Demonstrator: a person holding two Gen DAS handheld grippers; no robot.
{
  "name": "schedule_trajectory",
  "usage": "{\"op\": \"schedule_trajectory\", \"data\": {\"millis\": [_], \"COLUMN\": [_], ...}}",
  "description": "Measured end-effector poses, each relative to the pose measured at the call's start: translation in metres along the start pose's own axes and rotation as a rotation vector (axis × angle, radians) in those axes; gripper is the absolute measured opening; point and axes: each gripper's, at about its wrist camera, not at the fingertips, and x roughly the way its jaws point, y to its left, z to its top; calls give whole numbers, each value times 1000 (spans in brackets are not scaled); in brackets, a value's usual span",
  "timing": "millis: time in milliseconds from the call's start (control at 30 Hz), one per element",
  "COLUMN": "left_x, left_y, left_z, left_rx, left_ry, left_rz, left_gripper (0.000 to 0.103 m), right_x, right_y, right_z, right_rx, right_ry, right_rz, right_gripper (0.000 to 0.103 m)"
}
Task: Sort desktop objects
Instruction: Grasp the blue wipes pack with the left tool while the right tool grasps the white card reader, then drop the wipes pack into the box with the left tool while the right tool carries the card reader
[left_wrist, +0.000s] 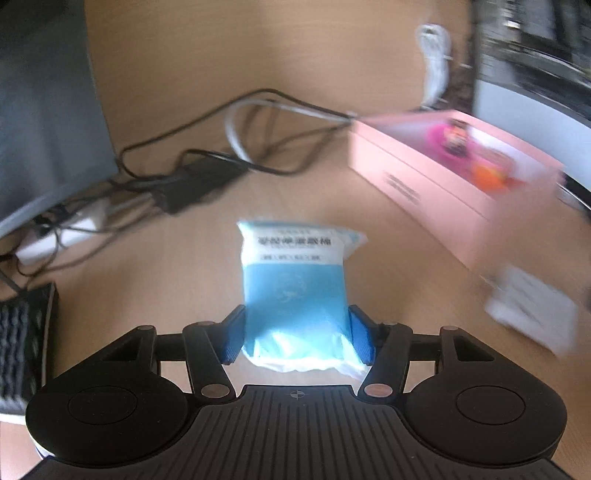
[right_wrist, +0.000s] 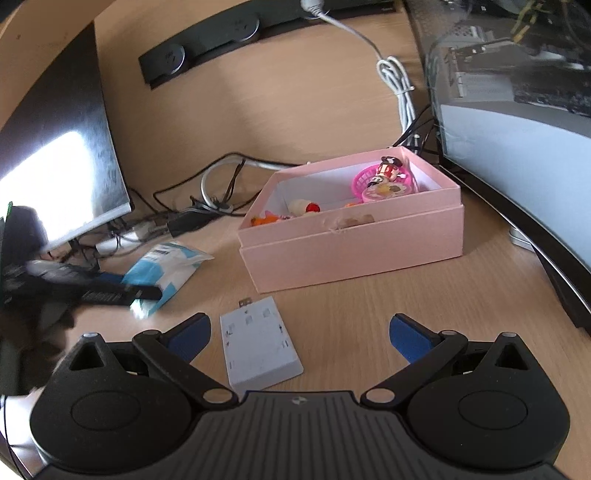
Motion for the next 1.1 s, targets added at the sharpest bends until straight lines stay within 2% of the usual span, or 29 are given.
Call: {"op": "schedule_trajectory", "data": {"millis": [200, 300, 533, 633, 733, 800, 933, 1000, 1033, 1100], "left_x": [-40, -54, -67, -69, -68, -66, -65, -64, -63, -61], "left_y": [-25, -27, -25, -24, -22, -21, -21, -22, -22, -22], "left_z": [-42, -53, -63, -66, -68, -67, -62, -58, -56, -52], "left_rx": [27, 17, -3, -13, -20, -28, -36, -40, -44, -51], "left_ry": [24, 29, 13, 15, 21, 25, 17, 11, 11, 10], "left_rz": [-89, -117, -119, -114, -113, -116, -111, -100, -95, -83], "left_gripper": [70, 79, 89, 93, 94, 94, 95, 95, 95, 95], "right_x": [9, 15, 26, 23, 22, 27, 44, 54, 57, 60], "right_y": [12, 25, 51, 57, 62, 65, 69, 71, 72, 76], "right_z": [1, 0, -3, -1, 2, 7, 13, 13, 13, 13], "right_rx": [-67, -134, -174, -195, -233, -241, -238, -246, -253, -279], "right_ry": [60, 99, 224, 228, 189, 182, 202, 223, 236, 246], "right_rz": [-40, -46, 84, 117, 39, -12, -50, -59, -63, -78], "right_gripper": [103, 103, 103, 103, 102, 98, 89, 79, 69, 57]}}
